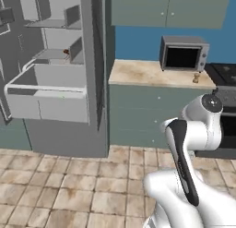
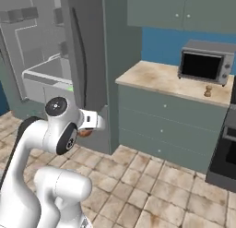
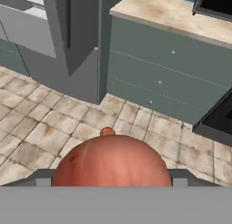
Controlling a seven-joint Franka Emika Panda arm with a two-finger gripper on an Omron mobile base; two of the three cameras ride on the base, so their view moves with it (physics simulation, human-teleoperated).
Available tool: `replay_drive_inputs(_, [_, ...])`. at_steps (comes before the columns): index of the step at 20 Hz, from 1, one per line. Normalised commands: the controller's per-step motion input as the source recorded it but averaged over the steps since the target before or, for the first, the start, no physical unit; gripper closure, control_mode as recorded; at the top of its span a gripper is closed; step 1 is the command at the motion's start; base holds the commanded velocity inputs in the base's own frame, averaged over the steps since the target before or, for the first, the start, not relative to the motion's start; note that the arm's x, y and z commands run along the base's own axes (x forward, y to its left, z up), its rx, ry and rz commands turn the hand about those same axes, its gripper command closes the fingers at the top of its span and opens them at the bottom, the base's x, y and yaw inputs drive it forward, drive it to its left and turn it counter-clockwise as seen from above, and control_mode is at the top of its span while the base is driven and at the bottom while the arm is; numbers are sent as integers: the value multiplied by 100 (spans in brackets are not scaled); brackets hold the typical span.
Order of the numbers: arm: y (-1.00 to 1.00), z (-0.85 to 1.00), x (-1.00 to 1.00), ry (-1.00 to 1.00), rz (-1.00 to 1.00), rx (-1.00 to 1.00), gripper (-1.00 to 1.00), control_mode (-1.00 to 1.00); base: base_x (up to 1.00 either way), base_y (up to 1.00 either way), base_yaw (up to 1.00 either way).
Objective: Place the corn and onion inside the fridge drawer. Close the drawer after placing the vegetables.
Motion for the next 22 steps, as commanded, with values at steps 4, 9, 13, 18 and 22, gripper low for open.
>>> replay_drive_inputs(4, [0,0,0,0,0,0,100,100,-29,100,32])
replay_drive_inputs(9, [0,0,0,0,0,0,100,100,26,100,20])
replay_drive_inputs(13, [0,0,0,0,0,0,100,100,81,81,16])
replay_drive_inputs(18, [0,0,0,0,0,0,100,100,98,48,10])
replay_drive_inputs(22, [0,0,0,0,0,0,100,100,100,8,2])
